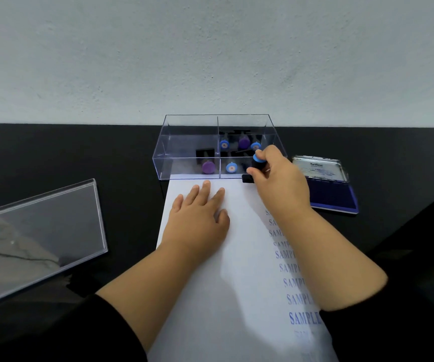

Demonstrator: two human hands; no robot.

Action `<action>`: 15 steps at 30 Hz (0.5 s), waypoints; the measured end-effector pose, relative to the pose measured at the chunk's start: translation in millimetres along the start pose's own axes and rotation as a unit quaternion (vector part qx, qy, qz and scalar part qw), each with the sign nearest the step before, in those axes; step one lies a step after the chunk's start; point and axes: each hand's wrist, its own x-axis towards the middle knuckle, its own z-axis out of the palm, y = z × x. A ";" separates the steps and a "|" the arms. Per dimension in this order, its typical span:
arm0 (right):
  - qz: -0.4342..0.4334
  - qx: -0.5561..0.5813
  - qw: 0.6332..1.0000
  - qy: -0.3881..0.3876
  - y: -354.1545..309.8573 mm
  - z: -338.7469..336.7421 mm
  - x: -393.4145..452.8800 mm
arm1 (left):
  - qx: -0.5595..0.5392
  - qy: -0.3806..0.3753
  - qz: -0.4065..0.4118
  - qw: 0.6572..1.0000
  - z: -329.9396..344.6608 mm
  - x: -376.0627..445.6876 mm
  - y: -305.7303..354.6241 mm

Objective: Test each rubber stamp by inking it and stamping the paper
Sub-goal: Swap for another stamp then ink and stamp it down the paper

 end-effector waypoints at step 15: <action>-0.020 -0.042 0.999 -0.022 -2.5 8.9 -0.5 | 0.000 0.000 -0.001 1.000 0.6 1.2 -0.2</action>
